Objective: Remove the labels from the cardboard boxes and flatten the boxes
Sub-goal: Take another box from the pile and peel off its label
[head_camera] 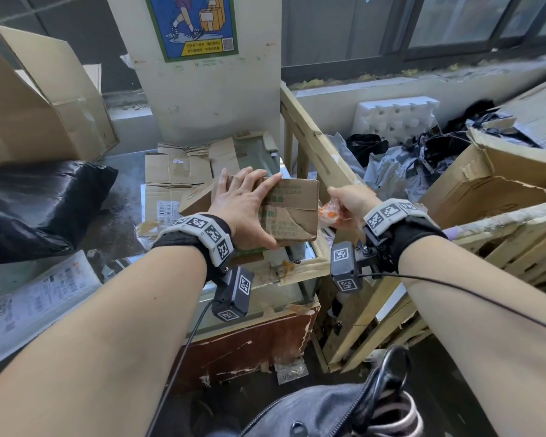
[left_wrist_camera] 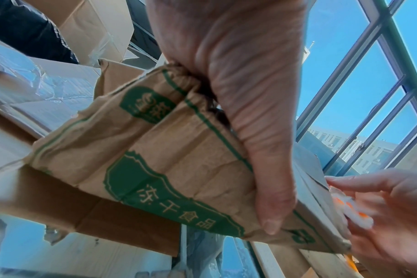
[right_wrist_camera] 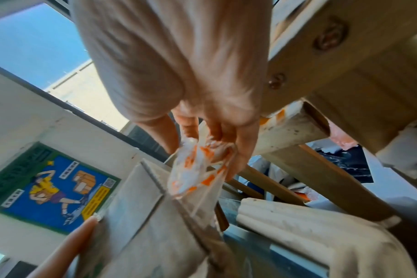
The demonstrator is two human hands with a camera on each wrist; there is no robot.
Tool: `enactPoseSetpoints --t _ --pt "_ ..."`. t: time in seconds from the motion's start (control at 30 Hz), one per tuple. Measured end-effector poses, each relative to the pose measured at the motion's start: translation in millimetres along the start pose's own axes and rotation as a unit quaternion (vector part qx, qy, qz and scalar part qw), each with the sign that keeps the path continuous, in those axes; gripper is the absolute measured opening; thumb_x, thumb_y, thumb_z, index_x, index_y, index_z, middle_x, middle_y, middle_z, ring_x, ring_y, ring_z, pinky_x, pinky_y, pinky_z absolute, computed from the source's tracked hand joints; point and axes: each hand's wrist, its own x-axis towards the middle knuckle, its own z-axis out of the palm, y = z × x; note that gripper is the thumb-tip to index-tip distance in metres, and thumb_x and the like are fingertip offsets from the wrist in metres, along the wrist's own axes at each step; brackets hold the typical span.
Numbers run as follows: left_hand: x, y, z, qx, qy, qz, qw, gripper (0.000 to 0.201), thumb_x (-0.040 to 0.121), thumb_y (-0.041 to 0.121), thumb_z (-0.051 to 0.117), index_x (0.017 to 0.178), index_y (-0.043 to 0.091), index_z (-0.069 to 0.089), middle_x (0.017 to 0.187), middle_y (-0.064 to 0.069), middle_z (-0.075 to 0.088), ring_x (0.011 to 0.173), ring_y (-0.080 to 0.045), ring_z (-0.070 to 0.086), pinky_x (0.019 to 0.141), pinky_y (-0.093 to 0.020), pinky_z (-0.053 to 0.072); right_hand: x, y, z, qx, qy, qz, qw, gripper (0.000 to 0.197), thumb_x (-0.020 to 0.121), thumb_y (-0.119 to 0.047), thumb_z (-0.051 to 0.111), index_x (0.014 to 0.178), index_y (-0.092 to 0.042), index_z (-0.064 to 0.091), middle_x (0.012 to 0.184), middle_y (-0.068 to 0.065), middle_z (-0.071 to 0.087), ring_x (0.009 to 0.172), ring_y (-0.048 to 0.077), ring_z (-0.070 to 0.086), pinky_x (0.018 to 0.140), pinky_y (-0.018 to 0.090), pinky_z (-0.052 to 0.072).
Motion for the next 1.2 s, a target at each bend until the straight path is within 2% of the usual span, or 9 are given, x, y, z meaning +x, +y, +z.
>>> enactPoseSetpoints --t 0.07,0.13,0.23,0.37,0.5,0.67,0.8,0.97,1.2 --pt "-2.4 3.4 -0.9 0.006 0.004 -0.005 1.000 0.128 0.054 0.074 0.070 0.148 0.044 -0.011 0.159 0.005 0.002 0.147 -0.018 -0.012 0.115 -0.055 -0.015 -4.0 -4.5 -0.7 -0.017 0.002 -0.033 0.999 0.006 0.093 -0.013 0.052 0.095 -0.008 0.055 0.086 0.010 0.056 0.065 0.018 0.055 0.062 0.032 0.052" --pt "-3.8 7.0 -1.0 0.014 0.006 -0.011 1.000 0.128 0.055 0.075 0.070 0.149 0.043 -0.012 0.159 0.004 0.001 0.147 -0.019 -0.012 0.115 -0.055 -0.015 -0.5 -3.7 -0.6 -0.076 0.039 -0.069 0.994 0.015 0.090 -0.011 0.055 0.105 -0.009 0.059 0.094 0.009 0.057 0.075 0.020 0.057 0.069 0.032 0.052" --pt "-4.8 10.5 0.2 0.023 0.015 -0.015 1.000 0.128 0.056 0.075 0.070 0.149 0.042 -0.013 0.160 0.004 -0.001 0.147 -0.020 -0.013 0.114 -0.057 -0.016 -2.7 -0.9 -0.8 -0.205 0.113 -0.104 0.966 0.007 0.084 -0.013 0.060 0.087 -0.019 0.058 0.097 0.004 0.059 0.096 0.024 0.059 0.089 0.037 0.050" --pt "-9.0 9.0 0.2 0.034 0.021 -0.008 0.999 0.126 0.060 0.071 0.071 0.150 0.040 -0.011 0.161 0.000 -0.005 0.147 -0.021 -0.016 0.115 -0.055 -0.015 -1.7 -0.5 0.9 -0.184 0.122 -0.140 0.965 0.016 0.080 -0.013 0.065 0.072 -0.025 0.057 0.099 0.007 0.066 0.093 0.028 0.065 0.085 0.045 0.054" --pt "-17.1 9.8 -2.4 0.048 0.080 0.022 0.995 0.114 0.064 0.063 0.074 0.152 0.034 0.007 0.160 -0.004 -0.002 0.148 -0.023 -0.013 0.118 -0.049 -0.012 -9.0 -3.5 -2.7 -0.187 0.128 -0.167 0.960 0.008 0.084 -0.022 0.066 0.090 -0.018 0.070 0.106 0.008 0.066 0.098 0.027 0.063 0.088 0.039 0.052" --pt "-29.9 27.2 14.3 0.088 0.175 0.078 0.978 0.075 0.061 0.045 0.083 0.125 0.017 0.055 0.148 -0.012 0.033 0.143 -0.029 0.020 0.121 -0.047 0.004 -10.6 -7.1 -19.0 -0.255 0.198 -0.176 0.930 0.022 0.079 -0.016 0.072 0.100 -0.010 0.068 0.126 0.014 0.042 0.107 0.028 0.054 0.096 0.031 0.042" --pt "-34.8 32.5 22.9 0.089 0.246 0.092 0.961 0.070 0.048 0.038 0.089 0.109 0.015 0.063 0.108 -0.008 0.057 0.103 -0.029 0.052 0.102 -0.044 0.030 -17.5 -11.9 -19.8 -0.273 0.250 -0.221 0.902 0.039 0.085 -0.022 0.064 0.116 -0.003 0.047 0.128 0.016 0.035 0.113 0.034 0.047 0.096 0.041 0.041" --pt "-36.7 37.8 16.1 0.068 0.300 0.103 0.946 0.072 0.049 0.022 0.091 0.113 0.016 0.059 0.086 -0.006 0.061 0.076 -0.027 0.058 0.080 -0.038 0.036 -28.0 -15.7 -4.8 -0.367 0.139 -0.371 0.842 0.065 0.084 -0.043 0.065 0.137 -0.017 0.039 0.138 0.006 0.039 0.126 0.024 0.037 0.103 0.041 0.037" --pt "-43.8 40.9 10.6 0.098 0.374 0.159 0.909 0.049 0.066 0.005 0.076 0.111 0.017 0.058 0.082 -0.006 0.059 0.071 -0.027 0.055 0.075 -0.036 0.031 -23.5 -19.5 -3.8 -0.398 0.056 -0.320 0.858 0.089 0.071 -0.039 0.076 0.144 -0.024 0.029 0.140 0.004 0.042 0.130 0.024 0.036 0.107 0.043 0.036"
